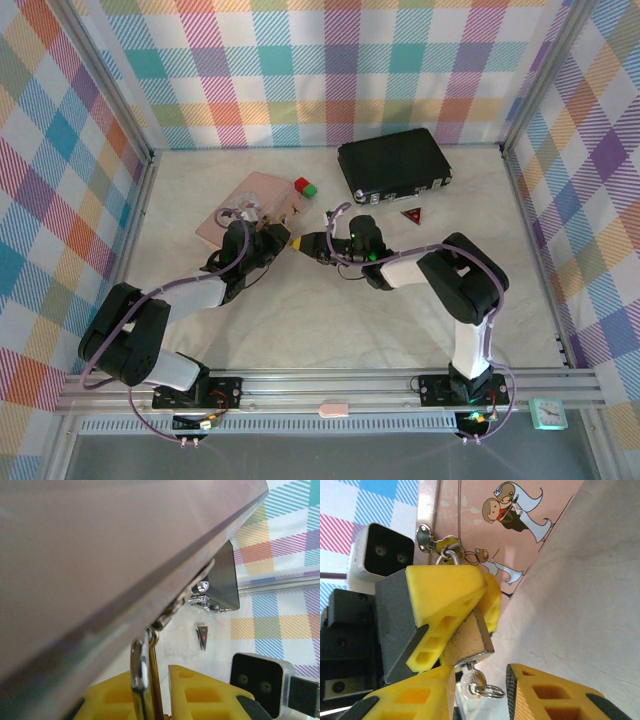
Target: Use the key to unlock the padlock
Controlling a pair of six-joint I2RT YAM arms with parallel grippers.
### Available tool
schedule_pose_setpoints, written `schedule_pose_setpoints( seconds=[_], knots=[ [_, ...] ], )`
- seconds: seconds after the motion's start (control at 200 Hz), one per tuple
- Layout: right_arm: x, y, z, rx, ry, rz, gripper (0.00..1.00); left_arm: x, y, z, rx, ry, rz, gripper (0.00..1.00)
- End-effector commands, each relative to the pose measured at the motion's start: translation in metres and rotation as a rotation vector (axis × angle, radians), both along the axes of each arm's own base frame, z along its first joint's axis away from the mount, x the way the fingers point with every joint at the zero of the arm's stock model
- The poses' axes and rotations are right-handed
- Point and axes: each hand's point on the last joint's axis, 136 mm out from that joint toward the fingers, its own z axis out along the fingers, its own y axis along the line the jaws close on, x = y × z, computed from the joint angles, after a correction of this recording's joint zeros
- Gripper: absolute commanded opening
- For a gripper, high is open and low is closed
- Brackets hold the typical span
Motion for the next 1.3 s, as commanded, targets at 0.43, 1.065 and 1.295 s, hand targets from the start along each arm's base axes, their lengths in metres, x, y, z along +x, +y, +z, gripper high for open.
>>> schedule_pose_setpoints(
  seconds=[0.43,1.065,1.295],
  knots=[
    [-0.001,0.011,0.026,0.207,0.067,-0.005,0.15,0.006,-0.008,0.049,-0.126,-0.176,0.033,0.0],
    [0.018,0.012,0.052,0.379,0.192,-0.057,0.0,-0.005,-0.015,0.067,-0.13,-0.318,-0.019,0.0],
    [0.034,0.005,0.13,0.608,0.473,-0.003,0.0,-0.014,-0.023,0.064,-0.095,-0.535,-0.108,0.0]
  ],
)
